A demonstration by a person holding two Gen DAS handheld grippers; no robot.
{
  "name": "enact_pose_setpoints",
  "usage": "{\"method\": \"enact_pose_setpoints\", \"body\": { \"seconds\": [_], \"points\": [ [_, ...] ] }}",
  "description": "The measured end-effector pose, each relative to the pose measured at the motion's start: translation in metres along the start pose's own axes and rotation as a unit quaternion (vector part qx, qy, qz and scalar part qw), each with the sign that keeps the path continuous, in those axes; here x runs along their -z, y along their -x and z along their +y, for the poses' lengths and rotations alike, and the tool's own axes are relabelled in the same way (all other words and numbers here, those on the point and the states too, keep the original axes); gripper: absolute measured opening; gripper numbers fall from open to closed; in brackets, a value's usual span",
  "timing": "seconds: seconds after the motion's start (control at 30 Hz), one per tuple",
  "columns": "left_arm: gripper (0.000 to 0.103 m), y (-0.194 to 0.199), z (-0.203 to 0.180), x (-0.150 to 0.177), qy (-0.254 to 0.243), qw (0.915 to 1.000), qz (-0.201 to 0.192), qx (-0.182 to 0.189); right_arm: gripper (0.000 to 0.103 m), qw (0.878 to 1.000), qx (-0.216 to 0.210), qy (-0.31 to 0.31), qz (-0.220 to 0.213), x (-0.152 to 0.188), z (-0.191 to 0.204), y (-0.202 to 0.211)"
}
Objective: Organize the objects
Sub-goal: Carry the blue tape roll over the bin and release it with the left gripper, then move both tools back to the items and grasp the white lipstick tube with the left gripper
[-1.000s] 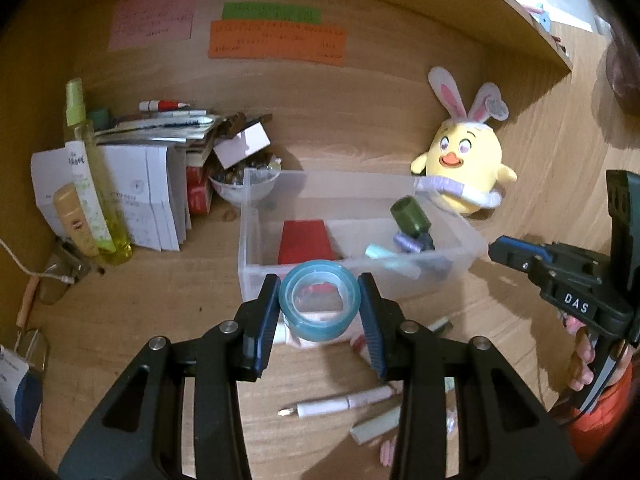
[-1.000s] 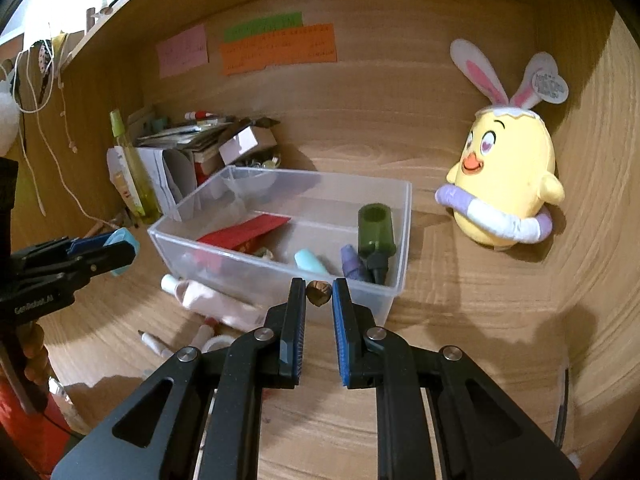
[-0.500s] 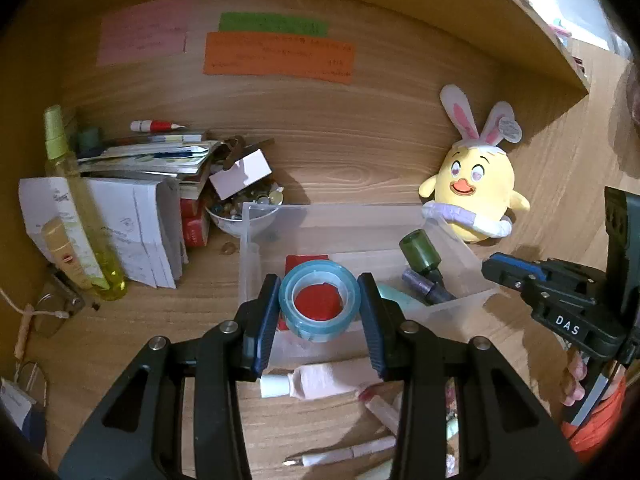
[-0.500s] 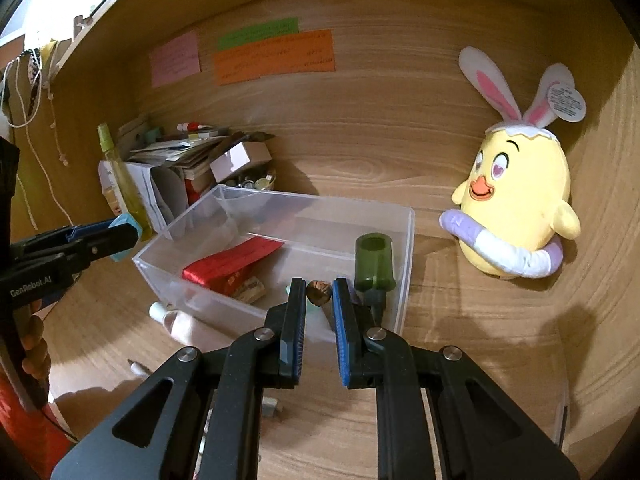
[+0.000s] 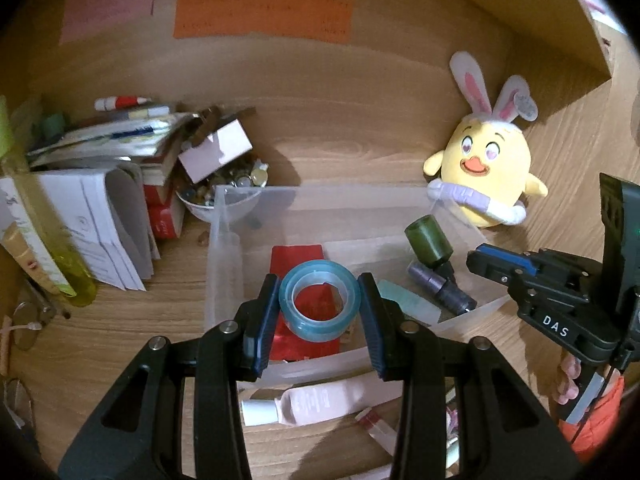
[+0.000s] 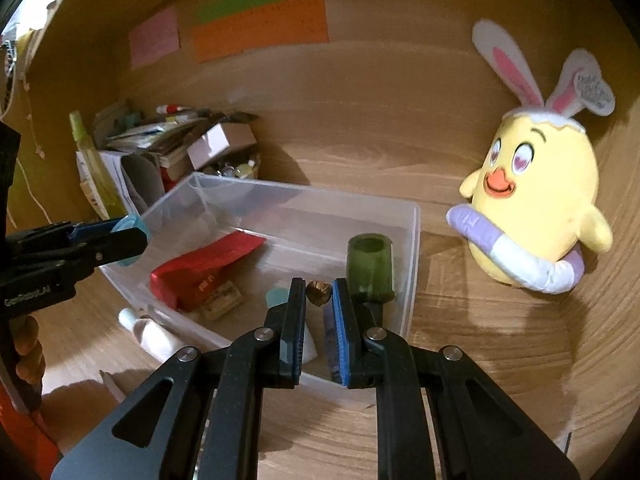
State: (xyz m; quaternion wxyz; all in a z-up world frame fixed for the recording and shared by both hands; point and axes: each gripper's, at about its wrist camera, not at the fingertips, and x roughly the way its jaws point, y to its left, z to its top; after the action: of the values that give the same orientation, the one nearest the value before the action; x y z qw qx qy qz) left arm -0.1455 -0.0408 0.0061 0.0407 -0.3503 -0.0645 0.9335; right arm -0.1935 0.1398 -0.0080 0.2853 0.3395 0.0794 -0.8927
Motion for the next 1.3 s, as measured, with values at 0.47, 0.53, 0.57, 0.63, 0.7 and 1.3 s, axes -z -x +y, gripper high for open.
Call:
{"method": "enact_pose_setpoints", "body": {
  "seconds": [0.47, 0.53, 0.57, 0.63, 0.7, 1.3],
  "points": [
    [0.039, -0.032, -0.006, 0.000, -0.015, 0.9992, 0.037, 0.003, 0.012, 1.000, -0.001, 0.000, 0.029, 0.004, -0.004, -0.022],
    [0.039, -0.034, -0.007, 0.001, -0.017, 0.9990, 0.042, 0.004, 0.012, 1.000, -0.001, -0.001, 0.030, 0.003, -0.004, -0.022],
    [0.039, -0.035, -0.008, 0.001, -0.017, 0.9989, 0.043, 0.006, 0.012, 1.000, -0.001, -0.001, 0.030, 0.003, -0.005, -0.022],
    [0.039, -0.035, -0.009, 0.001, -0.018, 0.9989, 0.043, 0.004, 0.012, 1.000, 0.001, 0.000, 0.030, 0.004, -0.004, -0.021],
    [0.039, -0.033, -0.010, 0.000, -0.018, 0.9989, 0.043, 0.005, 0.012, 1.000, 0.000, 0.001, 0.031, 0.004, -0.003, -0.021],
    [0.077, 0.024, -0.019, 0.007, -0.036, 0.9991, -0.016, -0.014, 0.052, 1.000, 0.007, 0.007, -0.011, 0.003, 0.010, 0.021]
  ]
}}
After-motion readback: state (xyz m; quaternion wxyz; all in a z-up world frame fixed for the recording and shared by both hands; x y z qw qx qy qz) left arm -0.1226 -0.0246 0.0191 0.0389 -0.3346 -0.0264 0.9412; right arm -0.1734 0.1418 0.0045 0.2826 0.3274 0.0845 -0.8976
